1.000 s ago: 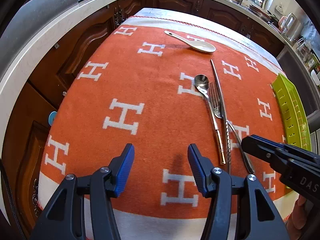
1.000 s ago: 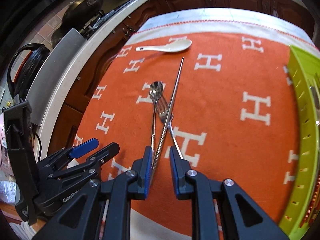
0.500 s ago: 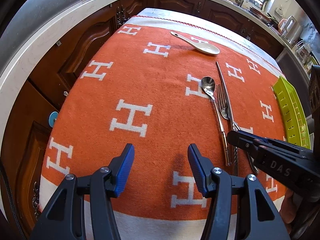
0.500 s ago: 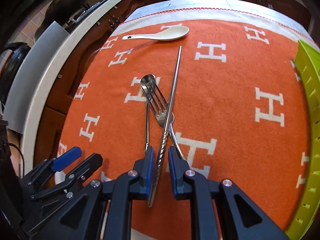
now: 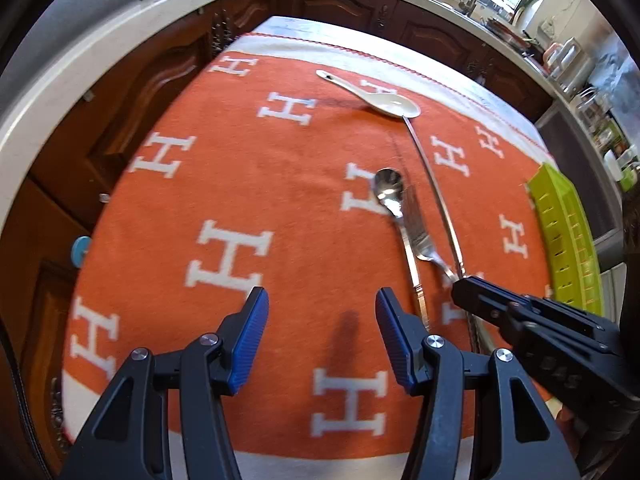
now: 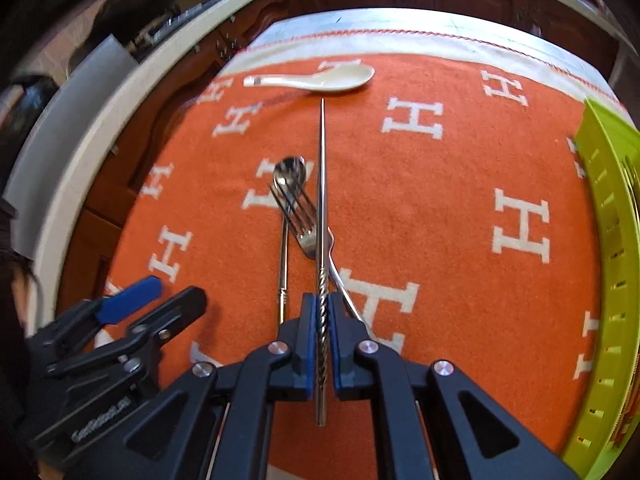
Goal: Organize utensils
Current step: 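Move both grippers back over the cloth and grasp the twisted steel chopstick with the right gripper, then grasp the steel spoon with the left gripper while the right holds the steel chopstick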
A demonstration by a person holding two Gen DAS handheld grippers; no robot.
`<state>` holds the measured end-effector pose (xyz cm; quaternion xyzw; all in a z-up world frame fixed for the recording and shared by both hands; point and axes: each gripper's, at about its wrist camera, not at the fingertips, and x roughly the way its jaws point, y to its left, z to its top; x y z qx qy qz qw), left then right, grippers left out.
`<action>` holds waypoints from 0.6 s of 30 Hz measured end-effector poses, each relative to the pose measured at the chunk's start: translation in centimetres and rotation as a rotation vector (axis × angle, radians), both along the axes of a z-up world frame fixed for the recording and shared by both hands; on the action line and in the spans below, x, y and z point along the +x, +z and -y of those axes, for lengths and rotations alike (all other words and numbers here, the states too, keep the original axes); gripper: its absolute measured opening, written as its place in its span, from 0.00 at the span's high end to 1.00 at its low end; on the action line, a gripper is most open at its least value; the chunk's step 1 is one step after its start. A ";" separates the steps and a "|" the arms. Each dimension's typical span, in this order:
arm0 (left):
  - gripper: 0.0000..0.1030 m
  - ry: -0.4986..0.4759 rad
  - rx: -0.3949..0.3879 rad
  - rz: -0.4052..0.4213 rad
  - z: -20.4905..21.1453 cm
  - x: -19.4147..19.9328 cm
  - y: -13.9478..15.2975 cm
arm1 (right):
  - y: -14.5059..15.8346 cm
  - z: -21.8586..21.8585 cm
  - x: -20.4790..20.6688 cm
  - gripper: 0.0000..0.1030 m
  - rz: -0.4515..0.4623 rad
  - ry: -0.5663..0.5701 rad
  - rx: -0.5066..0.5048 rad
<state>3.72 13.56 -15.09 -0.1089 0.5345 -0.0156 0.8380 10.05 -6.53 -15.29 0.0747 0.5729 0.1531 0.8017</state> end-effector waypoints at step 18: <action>0.54 -0.046 0.159 -0.042 7.9 4.5 -1.9 | 2.9 7.4 -0.3 0.94 0.077 -0.137 0.129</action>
